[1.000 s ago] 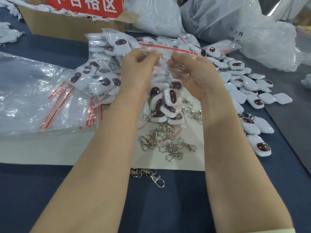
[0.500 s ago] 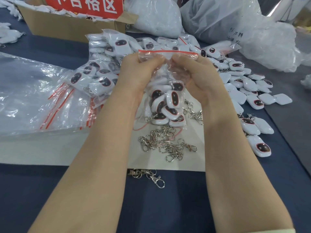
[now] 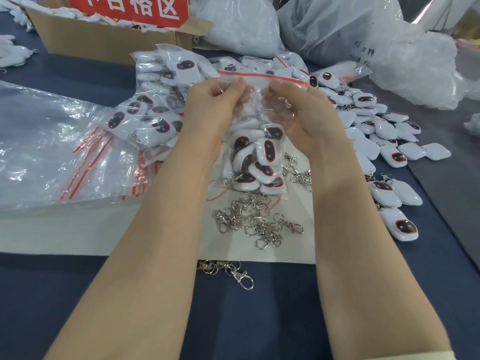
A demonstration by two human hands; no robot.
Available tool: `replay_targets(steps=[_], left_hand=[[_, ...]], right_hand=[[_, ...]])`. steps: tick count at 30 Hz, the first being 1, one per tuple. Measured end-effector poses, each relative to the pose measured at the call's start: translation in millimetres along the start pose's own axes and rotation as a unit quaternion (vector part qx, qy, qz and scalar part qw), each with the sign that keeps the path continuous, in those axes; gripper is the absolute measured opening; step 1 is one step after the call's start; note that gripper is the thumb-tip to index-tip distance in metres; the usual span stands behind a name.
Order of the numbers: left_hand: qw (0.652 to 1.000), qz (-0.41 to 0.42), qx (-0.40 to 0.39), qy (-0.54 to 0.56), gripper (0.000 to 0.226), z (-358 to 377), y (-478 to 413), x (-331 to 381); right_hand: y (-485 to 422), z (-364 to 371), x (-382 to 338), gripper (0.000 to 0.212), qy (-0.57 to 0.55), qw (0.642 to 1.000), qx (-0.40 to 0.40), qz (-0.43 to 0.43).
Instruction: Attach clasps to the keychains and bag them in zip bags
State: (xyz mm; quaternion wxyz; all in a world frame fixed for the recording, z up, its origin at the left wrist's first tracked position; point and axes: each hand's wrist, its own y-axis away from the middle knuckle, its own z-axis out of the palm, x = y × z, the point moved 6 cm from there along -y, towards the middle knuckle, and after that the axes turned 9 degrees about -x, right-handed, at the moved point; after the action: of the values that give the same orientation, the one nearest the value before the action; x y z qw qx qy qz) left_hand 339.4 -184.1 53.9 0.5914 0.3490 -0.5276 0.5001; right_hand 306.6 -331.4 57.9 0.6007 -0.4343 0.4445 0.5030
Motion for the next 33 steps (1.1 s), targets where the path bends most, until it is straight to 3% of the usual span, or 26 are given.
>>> replay_targets(steps=[3, 5, 8, 12, 18, 29, 33], left_hand=[[0.998, 0.008, 0.018, -0.053, 0.021, -1, 0, 3], [0.994, 0.026, 0.028, -0.104, 0.020, -1, 2, 7], [0.986, 0.061, 0.029, -0.150, 0.018, 3, 4, 14], [0.981, 0.080, 0.022, -0.175, 0.012, 6, 8, 17], [0.988, 0.052, 0.025, -0.143, 0.017, 6, 7, 11], [0.993, 0.031, 0.046, -0.103, 0.024, 1, 2, 2], [0.992, 0.030, 0.048, -0.114, 0.021, 0, 2, 2]], right_hand=[[1, -6, -5, 0.008, 0.002, 1.000, 0.030, 0.004], [2, -12, -19, 0.009, 0.106, 0.991, 0.068, -0.038], [4, 0, -41, 0.011, 0.323, 0.938, 0.064, -0.109], [3, 18, -41, 0.009, 0.451, 0.888, 0.001, -0.085], [5, 17, -36, 0.006, 0.465, 0.883, 0.008, -0.055], [-2, 21, -28, 0.004, 0.495, 0.865, 0.003, -0.076], [-1, 22, -26, 0.005, 0.471, 0.878, -0.005, -0.083]])
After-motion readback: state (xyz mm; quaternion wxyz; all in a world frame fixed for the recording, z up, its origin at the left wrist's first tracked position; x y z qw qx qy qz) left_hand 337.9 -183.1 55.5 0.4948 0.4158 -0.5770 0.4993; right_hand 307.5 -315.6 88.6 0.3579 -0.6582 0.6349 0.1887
